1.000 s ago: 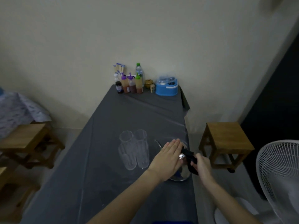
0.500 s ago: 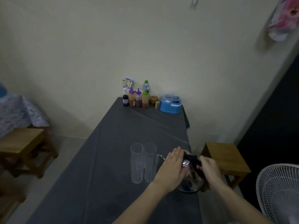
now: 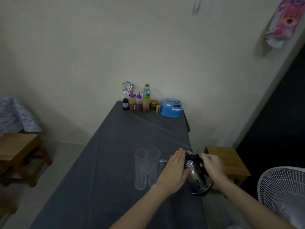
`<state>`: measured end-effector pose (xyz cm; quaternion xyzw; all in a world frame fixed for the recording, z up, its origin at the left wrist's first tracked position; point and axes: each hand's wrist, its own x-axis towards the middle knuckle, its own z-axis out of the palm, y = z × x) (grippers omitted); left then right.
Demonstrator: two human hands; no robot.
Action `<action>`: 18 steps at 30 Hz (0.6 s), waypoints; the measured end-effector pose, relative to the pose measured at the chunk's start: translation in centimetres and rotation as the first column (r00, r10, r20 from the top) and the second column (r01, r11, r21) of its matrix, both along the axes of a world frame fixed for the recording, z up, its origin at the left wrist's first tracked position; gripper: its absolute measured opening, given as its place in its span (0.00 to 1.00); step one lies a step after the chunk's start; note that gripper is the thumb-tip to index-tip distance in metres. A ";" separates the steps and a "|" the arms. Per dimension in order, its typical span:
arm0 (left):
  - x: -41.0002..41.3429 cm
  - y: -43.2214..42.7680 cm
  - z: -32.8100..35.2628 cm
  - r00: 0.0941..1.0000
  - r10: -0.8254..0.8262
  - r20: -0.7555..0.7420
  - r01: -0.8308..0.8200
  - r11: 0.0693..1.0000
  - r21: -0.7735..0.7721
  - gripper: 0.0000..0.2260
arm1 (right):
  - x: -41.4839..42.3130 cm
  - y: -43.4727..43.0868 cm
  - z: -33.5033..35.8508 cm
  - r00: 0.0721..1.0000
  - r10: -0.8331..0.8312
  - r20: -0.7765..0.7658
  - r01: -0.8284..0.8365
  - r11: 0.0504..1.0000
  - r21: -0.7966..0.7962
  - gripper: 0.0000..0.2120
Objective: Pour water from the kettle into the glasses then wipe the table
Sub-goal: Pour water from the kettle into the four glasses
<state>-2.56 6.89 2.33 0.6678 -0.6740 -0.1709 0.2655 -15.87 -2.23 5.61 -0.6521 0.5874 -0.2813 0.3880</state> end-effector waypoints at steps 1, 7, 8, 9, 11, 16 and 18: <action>0.1 0.1 0.1 1.000 -0.001 -0.014 0.001 1.000 0.001 0.41 | 0.1 0.0 0.2 1.000 0.004 -0.008 -0.004 1.000 -0.018 0.17; 0.3 0.3 0.3 0.994 0.024 -0.105 -0.025 1.000 -0.001 0.47 | 0.9 0.2 1.5 0.996 0.032 -0.087 -0.041 0.994 -0.100 0.18; 0.3 0.3 0.2 0.993 0.030 -0.113 -0.030 1.000 -0.001 0.47 | 1.0 0.2 1.6 0.994 0.035 -0.107 -0.047 0.993 -0.111 0.18; 0.3 0.3 0.2 0.992 0.037 -0.117 -0.037 0.999 -0.001 0.47 | 1.1 0.1 1.7 0.992 0.035 -0.123 -0.050 0.992 -0.118 0.18; 0.4 0.3 0.1 0.991 0.048 -0.124 -0.049 0.999 -0.005 0.47 | 1.3 0.0 1.7 0.988 0.038 -0.152 -0.060 0.989 -0.139 0.19; 0.5 0.4 -0.1 0.988 0.051 -0.148 -0.050 0.999 0.011 0.48 | 1.6 0.3 2.2 0.979 0.032 -0.200 -0.071 0.979 -0.191 0.19; 0.3 0.5 0.0 0.986 0.054 -0.157 -0.053 0.999 0.012 0.48 | 1.6 0.3 2.3 0.976 0.028 -0.215 -0.072 0.977 -0.201 0.19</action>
